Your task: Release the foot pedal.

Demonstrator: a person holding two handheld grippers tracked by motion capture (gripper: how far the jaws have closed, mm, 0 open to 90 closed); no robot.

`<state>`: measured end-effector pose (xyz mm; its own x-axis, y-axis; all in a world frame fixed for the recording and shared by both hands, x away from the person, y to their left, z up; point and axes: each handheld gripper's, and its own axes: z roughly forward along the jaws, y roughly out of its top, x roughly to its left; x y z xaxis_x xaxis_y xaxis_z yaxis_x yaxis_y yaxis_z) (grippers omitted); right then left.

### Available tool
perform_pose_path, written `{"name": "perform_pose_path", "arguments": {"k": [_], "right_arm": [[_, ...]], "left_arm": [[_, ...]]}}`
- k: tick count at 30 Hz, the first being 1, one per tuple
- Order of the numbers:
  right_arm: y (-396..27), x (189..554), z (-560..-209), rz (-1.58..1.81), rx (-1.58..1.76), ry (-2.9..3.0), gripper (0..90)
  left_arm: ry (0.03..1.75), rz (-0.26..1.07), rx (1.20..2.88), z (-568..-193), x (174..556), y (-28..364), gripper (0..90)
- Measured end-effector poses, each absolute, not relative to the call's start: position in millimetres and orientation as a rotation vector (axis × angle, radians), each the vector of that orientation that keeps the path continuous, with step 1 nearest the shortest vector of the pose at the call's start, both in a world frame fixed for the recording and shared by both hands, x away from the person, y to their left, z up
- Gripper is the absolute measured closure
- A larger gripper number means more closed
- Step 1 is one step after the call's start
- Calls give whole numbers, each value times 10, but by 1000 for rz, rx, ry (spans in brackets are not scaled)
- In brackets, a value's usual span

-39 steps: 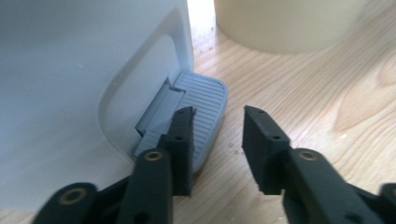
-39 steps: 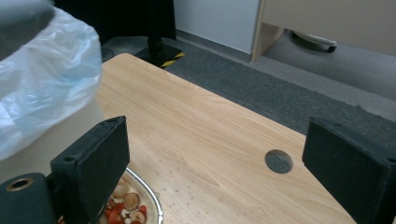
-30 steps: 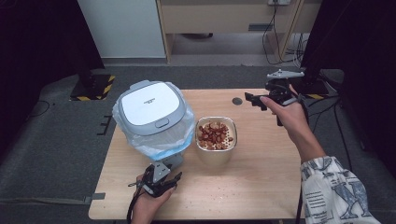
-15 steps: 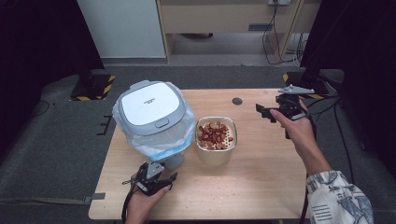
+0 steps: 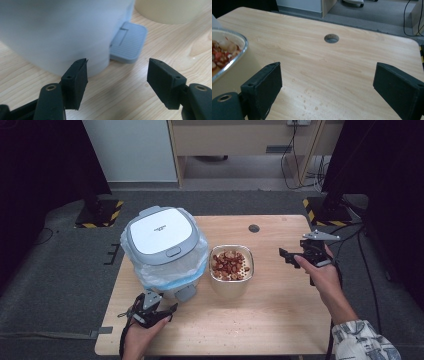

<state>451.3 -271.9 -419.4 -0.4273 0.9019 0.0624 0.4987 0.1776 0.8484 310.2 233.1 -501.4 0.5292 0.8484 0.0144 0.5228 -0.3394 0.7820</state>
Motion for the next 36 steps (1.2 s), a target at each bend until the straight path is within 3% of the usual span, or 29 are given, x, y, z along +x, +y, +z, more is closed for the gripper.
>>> {"name": "perform_pose_path", "arguments": {"k": [21, 25, 36], "right_arm": [[-2748, 4266, -4893, 1072, 1421, 2064, 90], [-2685, 4255, -5078, 987, 1469, 2109, 89], [-2475, 4178, -5389, 883, 1444, 2112, 51]], "left_arm": [[1108, 602, 2020, -5040, 3105, 2469, 256], [1188, 573, 1970, -5066, 3074, 2460, 241], [1205, 583, 1979, -5072, 3099, 2508, 234]]}}
